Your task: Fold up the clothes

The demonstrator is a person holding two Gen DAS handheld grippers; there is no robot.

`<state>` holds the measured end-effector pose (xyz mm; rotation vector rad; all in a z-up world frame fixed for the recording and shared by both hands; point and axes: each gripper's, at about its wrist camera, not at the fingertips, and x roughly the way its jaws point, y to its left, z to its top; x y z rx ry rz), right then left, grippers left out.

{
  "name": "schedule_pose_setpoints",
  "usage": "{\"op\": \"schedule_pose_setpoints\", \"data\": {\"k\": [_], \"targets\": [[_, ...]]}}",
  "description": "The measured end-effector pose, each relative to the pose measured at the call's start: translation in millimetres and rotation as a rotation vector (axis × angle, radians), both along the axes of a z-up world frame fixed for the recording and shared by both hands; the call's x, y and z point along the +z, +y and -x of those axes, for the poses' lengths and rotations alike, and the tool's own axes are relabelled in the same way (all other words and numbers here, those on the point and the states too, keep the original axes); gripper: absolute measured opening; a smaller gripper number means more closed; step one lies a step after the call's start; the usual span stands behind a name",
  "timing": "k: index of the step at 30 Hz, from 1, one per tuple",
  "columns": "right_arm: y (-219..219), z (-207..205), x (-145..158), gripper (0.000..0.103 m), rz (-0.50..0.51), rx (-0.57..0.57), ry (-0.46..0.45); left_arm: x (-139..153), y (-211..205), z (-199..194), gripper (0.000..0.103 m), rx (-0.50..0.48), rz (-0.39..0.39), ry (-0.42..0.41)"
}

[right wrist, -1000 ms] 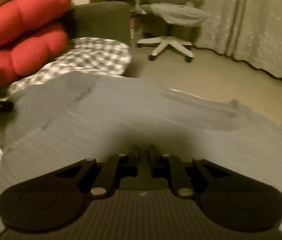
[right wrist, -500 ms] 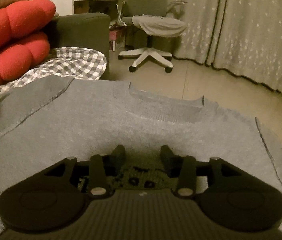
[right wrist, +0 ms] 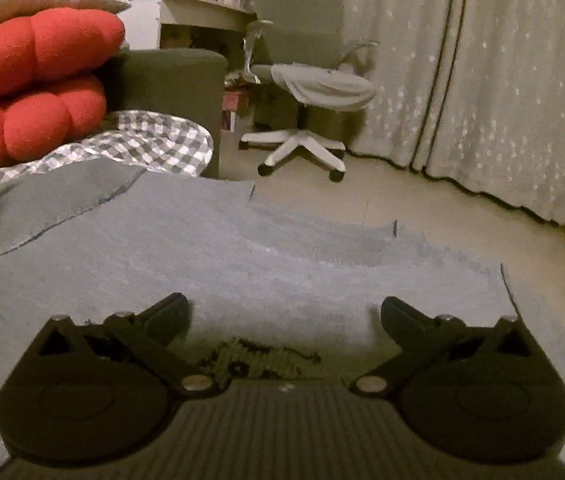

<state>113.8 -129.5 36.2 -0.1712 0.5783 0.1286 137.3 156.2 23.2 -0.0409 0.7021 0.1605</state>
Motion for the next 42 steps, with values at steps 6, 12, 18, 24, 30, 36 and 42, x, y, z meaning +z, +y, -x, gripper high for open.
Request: {"op": "schedule_pose_setpoints", "data": {"k": [6,12,18,24,30,36,42], "targets": [[1,0,-1,0.103,-0.001,-0.001,0.016,0,-1,0,0.002,0.004,-0.002,0.000],[-10,-10,2,0.091,-0.082,-0.006,0.098,0,-1,-1,0.003,0.016,0.001,0.003],[-69,-29,10,0.062,-0.189,-0.132,0.082,-1,1,-1,0.003,0.028,0.008,0.000],[-160,-27,10,0.056,-0.264,-0.342,0.052,1,6,-2,0.002,0.033,0.037,0.003],[-200,-14,18,0.033,-0.375,-0.457,0.035,15,23,-2,0.005,0.022,0.155,-0.013],[-190,-13,21,0.033,-0.359,-0.453,0.037,21,27,-25,0.017,0.010,0.225,-0.045],[-187,-17,22,0.035,-0.310,-0.412,0.039,5,13,-57,0.037,-0.043,0.153,-0.025]]}}
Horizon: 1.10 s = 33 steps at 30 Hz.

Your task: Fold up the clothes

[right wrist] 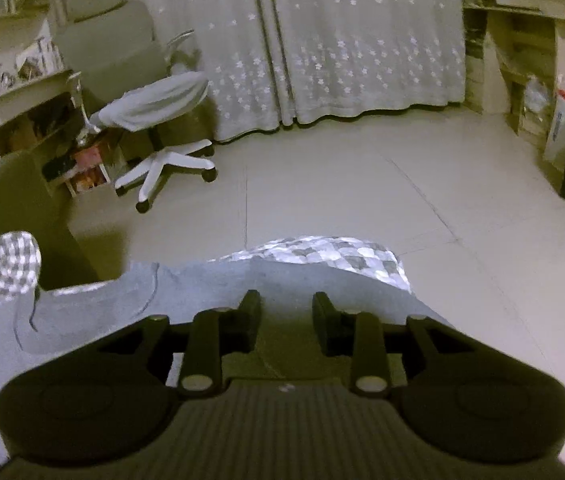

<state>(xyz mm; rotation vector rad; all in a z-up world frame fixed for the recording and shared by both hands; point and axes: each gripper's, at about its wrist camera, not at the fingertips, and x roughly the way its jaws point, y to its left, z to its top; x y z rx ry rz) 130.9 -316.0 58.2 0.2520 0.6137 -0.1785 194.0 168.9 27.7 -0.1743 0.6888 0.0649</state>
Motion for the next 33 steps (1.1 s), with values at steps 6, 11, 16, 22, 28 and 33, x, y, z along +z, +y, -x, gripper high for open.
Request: {"op": "schedule_pose_setpoints", "data": {"k": [6,11,16,22,28,33], "targets": [[-2,-4,-5,0.035,0.033,0.011,0.011,-8,-3,-8,0.002,-0.034,-0.016,-0.011],[2,-6,-5,0.035,0.034,0.011,-0.002,8,16,3,0.001,0.030,-0.009,-0.086],[13,-8,-7,0.035,0.069,0.025,0.001,13,12,7,0.002,0.065,-0.076,-0.100],[25,-11,-12,0.039,0.169,0.033,0.019,-5,4,-3,0.003,0.079,-0.122,-0.048],[14,-8,-7,0.039,0.134,-0.020,0.000,6,7,10,0.010,0.117,-0.149,-0.076],[18,-5,0,0.039,0.126,-0.027,-0.009,23,-9,24,0.019,0.134,-0.200,-0.105]]}}
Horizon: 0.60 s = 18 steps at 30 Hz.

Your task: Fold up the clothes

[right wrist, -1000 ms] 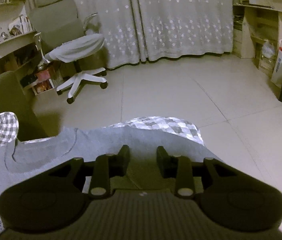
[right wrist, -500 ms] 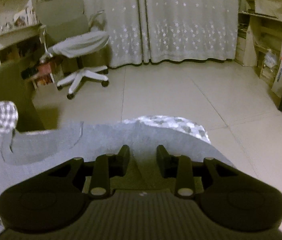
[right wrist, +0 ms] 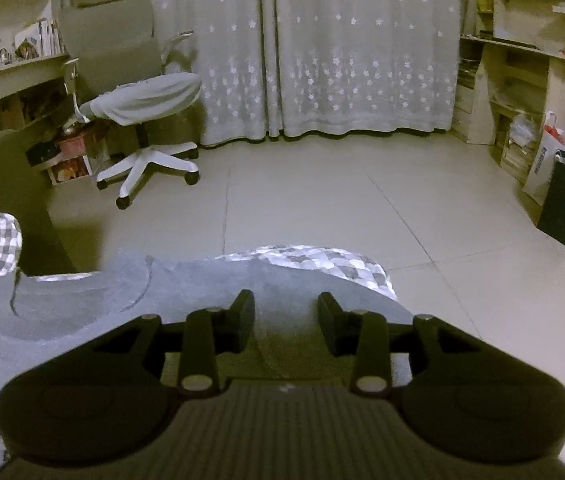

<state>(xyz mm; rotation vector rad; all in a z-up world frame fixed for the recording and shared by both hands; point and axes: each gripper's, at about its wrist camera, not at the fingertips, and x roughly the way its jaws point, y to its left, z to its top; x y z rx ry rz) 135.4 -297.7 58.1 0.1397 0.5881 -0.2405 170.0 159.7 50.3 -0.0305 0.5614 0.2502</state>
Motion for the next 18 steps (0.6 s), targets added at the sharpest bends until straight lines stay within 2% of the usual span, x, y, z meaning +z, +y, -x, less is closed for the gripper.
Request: {"op": "schedule_pose_setpoints", "data": {"k": [3,5,12,15,18], "targets": [[8,4,4,0.039,0.014,0.021,0.000,6,-6,8,0.019,0.025,-0.031,-0.006],[14,9,5,0.039,0.027,0.040,0.003,10,-12,17,0.019,0.007,-0.036,-0.011],[39,27,5,0.039,0.048,0.140,0.034,17,-62,55,0.026,-0.167,0.015,-0.019],[50,33,4,0.039,0.045,0.200,0.053,2,-85,59,0.026,-0.255,0.003,0.041],[54,35,-9,0.039,0.114,0.232,0.126,-21,-93,58,0.026,-0.261,-0.063,0.126]]}}
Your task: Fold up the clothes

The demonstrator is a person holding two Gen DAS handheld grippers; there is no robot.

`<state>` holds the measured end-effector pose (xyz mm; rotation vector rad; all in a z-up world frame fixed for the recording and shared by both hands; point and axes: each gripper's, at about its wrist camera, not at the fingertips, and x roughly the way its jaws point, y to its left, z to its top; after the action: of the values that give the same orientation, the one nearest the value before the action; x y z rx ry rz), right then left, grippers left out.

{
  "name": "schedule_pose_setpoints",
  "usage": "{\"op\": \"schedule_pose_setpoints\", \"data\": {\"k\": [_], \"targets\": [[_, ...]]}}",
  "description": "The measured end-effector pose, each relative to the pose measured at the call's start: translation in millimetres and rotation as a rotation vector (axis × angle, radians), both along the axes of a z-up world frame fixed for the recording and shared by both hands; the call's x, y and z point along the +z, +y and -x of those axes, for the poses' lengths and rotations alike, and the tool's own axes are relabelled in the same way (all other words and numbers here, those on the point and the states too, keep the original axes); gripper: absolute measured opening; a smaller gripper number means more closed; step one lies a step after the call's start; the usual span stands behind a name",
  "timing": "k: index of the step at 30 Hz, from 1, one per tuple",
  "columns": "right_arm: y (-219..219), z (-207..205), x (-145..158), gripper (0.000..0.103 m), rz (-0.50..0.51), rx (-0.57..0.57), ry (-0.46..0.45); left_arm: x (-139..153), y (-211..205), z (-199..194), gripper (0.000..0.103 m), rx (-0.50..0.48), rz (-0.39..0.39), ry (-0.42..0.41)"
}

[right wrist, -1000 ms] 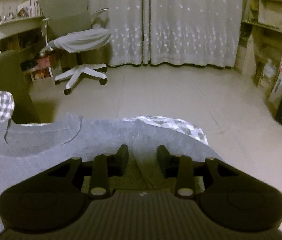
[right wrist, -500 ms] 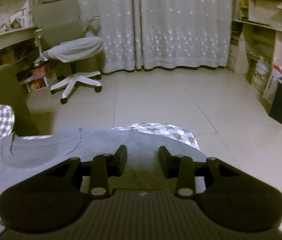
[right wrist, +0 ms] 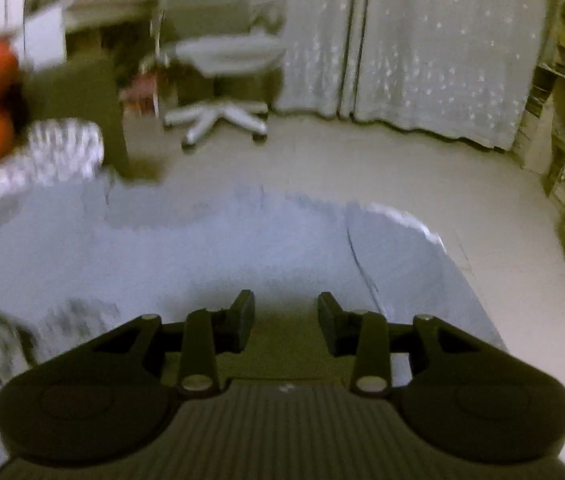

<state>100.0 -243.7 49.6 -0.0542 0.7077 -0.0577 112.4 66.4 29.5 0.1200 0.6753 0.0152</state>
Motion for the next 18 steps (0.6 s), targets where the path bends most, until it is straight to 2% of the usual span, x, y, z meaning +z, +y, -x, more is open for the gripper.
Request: {"op": "schedule_pose_setpoints", "data": {"k": [4,8,13,18], "targets": [[-23,8,-3,0.040,-0.027,-0.059,0.005,-8,12,5,0.029,0.001,-0.011,0.008],[-35,15,-3,0.040,-0.029,-0.103,0.022,-4,23,15,0.029,0.032,0.009,0.020],[-25,26,3,0.040,-0.017,-0.108,0.052,0,32,35,0.029,0.037,0.054,0.031],[-11,41,3,0.043,-0.023,-0.091,0.072,10,36,58,0.029,0.029,0.143,0.027]]}}
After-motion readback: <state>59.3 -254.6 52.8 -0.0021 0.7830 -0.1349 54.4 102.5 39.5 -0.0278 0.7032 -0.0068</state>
